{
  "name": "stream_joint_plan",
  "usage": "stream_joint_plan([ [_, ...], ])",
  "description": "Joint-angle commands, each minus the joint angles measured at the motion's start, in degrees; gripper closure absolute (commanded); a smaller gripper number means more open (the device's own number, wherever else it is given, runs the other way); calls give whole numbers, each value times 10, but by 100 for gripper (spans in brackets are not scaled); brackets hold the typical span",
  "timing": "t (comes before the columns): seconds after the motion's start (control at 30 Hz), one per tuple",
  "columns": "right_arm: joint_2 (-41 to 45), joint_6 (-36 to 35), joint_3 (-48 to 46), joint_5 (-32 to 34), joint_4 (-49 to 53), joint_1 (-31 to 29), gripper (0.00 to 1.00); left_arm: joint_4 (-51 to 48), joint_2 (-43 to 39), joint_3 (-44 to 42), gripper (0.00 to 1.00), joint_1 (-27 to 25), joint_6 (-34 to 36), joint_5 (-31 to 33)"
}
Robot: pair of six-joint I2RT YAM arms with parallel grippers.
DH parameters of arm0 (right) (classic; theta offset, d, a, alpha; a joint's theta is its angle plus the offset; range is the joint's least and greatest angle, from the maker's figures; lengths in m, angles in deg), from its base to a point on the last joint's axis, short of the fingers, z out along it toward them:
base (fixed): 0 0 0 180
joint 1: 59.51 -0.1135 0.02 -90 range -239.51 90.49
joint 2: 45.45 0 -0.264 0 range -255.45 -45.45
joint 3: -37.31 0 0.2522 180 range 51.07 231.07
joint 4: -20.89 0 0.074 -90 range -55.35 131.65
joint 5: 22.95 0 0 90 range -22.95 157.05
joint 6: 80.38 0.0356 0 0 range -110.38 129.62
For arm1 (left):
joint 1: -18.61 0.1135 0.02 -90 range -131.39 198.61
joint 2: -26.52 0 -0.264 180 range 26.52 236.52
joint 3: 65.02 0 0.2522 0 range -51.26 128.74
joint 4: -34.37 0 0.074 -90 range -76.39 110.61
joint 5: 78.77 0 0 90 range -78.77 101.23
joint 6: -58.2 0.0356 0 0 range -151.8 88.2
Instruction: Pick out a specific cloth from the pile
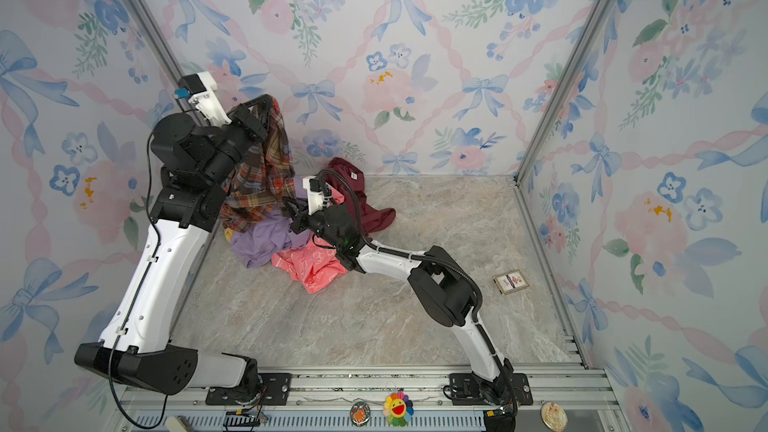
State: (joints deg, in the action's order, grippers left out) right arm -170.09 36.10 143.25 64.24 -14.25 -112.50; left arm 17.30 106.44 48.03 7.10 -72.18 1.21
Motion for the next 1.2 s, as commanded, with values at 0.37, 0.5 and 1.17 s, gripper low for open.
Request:
stream_joint_plan([
  [0.37,-4,-86,-37,58,-154,-9,15,25,-45,-92,100,-30,26,-14],
  [0.5,-30,-115,15,89,-118,-11,13,24,-59,-103,100,-30,18,-20],
  [1.17,-109,-128,160,154,-135,-22,100,1,-84,-114,100,-28,11,10],
])
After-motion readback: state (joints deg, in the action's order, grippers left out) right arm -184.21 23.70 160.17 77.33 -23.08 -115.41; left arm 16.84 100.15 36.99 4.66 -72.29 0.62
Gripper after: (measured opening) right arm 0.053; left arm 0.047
